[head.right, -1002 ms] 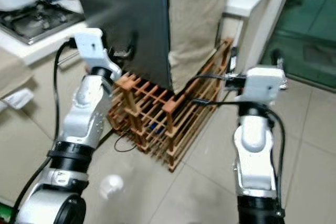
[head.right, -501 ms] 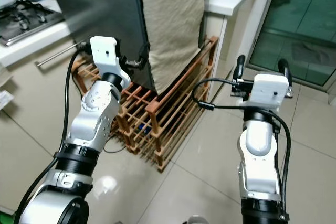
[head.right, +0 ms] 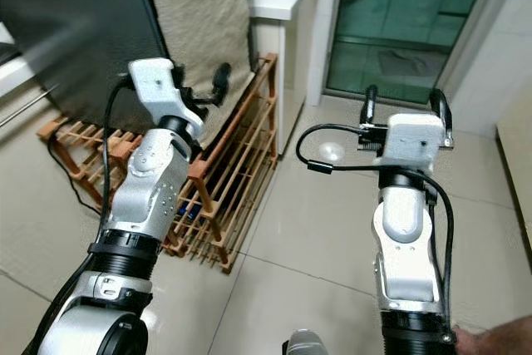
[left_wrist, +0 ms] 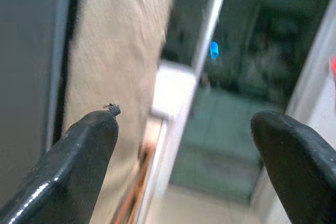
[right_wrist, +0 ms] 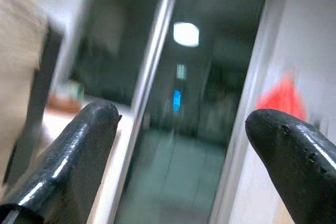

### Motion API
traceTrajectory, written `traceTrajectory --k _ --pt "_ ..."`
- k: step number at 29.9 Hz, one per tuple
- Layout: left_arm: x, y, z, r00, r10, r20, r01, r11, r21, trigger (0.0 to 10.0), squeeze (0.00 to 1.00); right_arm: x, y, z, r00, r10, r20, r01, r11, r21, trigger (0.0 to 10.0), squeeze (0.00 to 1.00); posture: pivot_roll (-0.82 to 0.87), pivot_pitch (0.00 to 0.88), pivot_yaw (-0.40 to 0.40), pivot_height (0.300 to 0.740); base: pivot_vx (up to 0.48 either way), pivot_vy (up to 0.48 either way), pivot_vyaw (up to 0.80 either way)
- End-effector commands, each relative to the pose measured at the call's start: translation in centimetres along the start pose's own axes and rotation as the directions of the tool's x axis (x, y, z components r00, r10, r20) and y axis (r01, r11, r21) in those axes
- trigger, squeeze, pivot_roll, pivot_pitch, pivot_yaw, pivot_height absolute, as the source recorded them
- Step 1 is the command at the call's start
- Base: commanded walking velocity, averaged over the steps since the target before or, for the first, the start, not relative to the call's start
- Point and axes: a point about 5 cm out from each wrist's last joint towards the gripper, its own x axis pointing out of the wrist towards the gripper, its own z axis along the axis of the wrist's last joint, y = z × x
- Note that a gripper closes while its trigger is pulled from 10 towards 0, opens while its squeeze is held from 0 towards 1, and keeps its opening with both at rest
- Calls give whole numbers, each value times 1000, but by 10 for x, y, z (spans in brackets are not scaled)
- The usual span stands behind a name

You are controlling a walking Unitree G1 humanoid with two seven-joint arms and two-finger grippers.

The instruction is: Restocking fridge

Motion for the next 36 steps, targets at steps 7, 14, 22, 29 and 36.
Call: traceTrajectory --k 7,14,22,29,36 --pt "10 -15 59 963 -27 269 5 997 80 10000 0 23 -9 35 985 9 171 -12 1000 19 10000 243 -223 36 55 732 306 327 0" --pt "8 -15 54 970 5 245 -28 995 92 10000 0 22 -9 30 991 10 130 -13 1000 24 10000 239 -225 35 54 732 448 0 0" --pt "8 -19 49 975 -7 221 -14 995 95 10000 0 20 -8 24 995 10 96 -14 999 41 10000 243 -227 38 53 732 464 0 0" --pt "0 -15 34 988 -95 121 80 990 119 10000 0 7 -12 10 999 -45 -8 45 993 113 10000 243 -225 54 58 732 262 0 0" --pt "-17 16 36 997 11 76 -22 989 146 10000 0 -14 -8 5 996 -42 -77 52 989 138 10000 243 -214 84 63 732 0 0 0"
